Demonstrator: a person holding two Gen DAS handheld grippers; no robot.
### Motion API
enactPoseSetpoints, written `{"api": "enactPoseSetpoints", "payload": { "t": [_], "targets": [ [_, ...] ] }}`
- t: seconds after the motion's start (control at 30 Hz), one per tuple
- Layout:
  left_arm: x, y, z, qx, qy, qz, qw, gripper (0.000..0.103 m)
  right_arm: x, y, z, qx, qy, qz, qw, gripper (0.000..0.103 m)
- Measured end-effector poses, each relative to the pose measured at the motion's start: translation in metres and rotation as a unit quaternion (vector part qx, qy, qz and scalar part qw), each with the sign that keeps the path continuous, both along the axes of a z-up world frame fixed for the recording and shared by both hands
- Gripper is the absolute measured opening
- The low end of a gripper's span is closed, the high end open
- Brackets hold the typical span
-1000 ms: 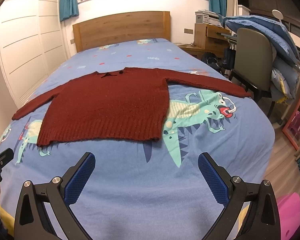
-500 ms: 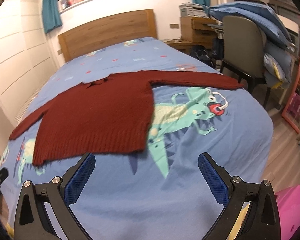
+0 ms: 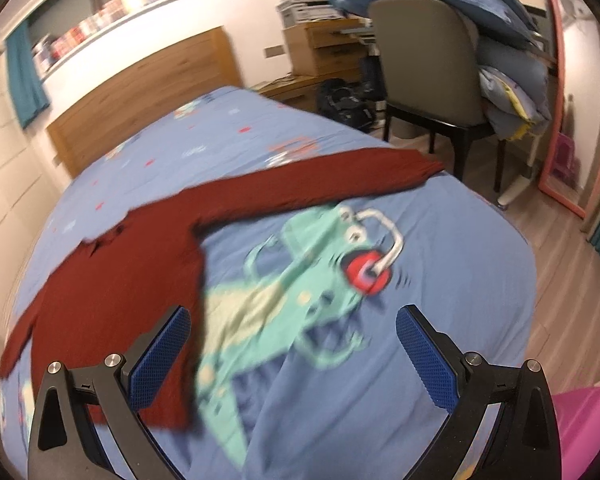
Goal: Fold small clothes
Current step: 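Grasp the cuff of the sleeve nearest the right tool with the right tool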
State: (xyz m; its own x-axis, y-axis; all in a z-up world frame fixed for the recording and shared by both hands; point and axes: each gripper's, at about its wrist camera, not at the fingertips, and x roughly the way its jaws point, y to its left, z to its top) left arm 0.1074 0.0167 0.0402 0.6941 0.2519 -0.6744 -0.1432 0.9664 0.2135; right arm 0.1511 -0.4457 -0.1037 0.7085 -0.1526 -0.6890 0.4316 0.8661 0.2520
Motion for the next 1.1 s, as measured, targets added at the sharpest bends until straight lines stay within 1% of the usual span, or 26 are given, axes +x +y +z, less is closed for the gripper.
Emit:
{"api": "enactPoseSetpoints", "payload": {
  "t": [0.1,0.17,0.27,0.4,0.57,0.8,0.97,1.03,1.1],
  "targets": [
    [0.014,-0.006,0.007,0.01,-0.006,-0.006,0.9999,0.102,0.026,-0.038,-0.011,0.032,-0.009,-0.032,0.999,0.103],
    [0.024,-0.006,0.011,0.007,-0.01,-0.004,0.9999,0.102,0.04,-0.058,-0.019,0.047,-0.009,-0.048,0.998,0.103],
    [0.042,-0.006,0.01,0.0,-0.003,-0.002,1.0,0.102,0.066,-0.085,-0.039,0.07,0.003,-0.064,0.995,0.103],
    [0.063,-0.006,0.002,-0.009,0.011,0.009,0.9999,0.102,0.096,-0.117,-0.069,0.117,0.011,-0.078,0.99,0.103],
    [0.079,-0.008,-0.01,0.002,0.028,0.015,0.9995,0.102,0.123,-0.153,-0.095,0.163,0.012,-0.102,0.981,0.103],
    [0.093,-0.003,-0.023,-0.001,0.054,0.029,0.9981,0.102,0.148,-0.193,-0.115,0.206,-0.003,-0.118,0.971,0.101],
    [0.099,0.002,-0.03,-0.014,0.069,0.037,0.9968,0.102,0.159,-0.213,-0.117,0.222,-0.022,-0.124,0.967,0.101],
    [0.1,0.003,-0.031,-0.015,0.074,0.04,0.9963,0.102,0.162,-0.222,-0.119,0.235,-0.032,-0.131,0.963,0.097],
    [0.1,0.005,-0.031,-0.013,0.077,0.044,0.996,0.102,0.165,-0.233,-0.122,0.251,-0.043,-0.142,0.956,0.088]
  ]
}}
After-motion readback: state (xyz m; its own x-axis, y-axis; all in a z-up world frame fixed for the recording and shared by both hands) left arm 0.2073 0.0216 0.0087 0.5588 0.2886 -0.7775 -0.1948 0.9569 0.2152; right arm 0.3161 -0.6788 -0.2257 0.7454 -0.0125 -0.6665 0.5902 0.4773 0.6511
